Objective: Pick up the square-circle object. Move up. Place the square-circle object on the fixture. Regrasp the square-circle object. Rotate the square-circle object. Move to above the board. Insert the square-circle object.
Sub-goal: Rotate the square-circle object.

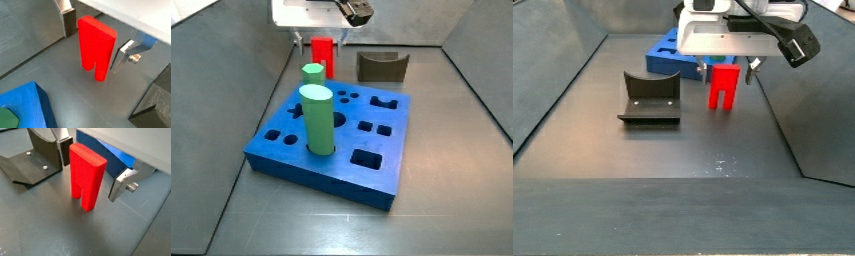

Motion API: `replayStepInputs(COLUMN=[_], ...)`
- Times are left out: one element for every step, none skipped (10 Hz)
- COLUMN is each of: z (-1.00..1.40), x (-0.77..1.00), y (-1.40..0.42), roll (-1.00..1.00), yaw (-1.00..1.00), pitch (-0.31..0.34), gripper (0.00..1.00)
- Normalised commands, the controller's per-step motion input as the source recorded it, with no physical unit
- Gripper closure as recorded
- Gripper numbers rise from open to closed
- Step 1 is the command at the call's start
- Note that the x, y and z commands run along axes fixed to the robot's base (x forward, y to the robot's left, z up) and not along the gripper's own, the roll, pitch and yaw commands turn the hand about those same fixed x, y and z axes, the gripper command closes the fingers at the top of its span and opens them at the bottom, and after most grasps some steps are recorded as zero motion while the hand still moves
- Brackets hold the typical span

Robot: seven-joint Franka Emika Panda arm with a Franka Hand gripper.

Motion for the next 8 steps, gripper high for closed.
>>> replayStepInputs(z=[-0.17, -0.17, -0.17, -0.17, -0.17, -0.17, -0.17, -0.17], x=[0.07, 0.07, 0.07, 0.07, 0.07, 0.07, 0.07, 0.07], y=[-0.01, -0.01, -0.01, -0.01, -0.01, -0.01, -0.01, -0.01], roll=[0.21, 0.21, 0.21, 0.21, 0.21, 0.21, 0.21, 0.21], yaw=[0.03, 0.03, 0.03, 0.03, 0.03, 0.03, 0.03, 0.03], pitch=[-0.026, -0.026, -0.026, -0.026, -0.026, -0.026, -0.026, -0.026], gripper=[0.0, 0.0, 0.0, 0.0, 0.0, 0.0, 0.0, 0.0])
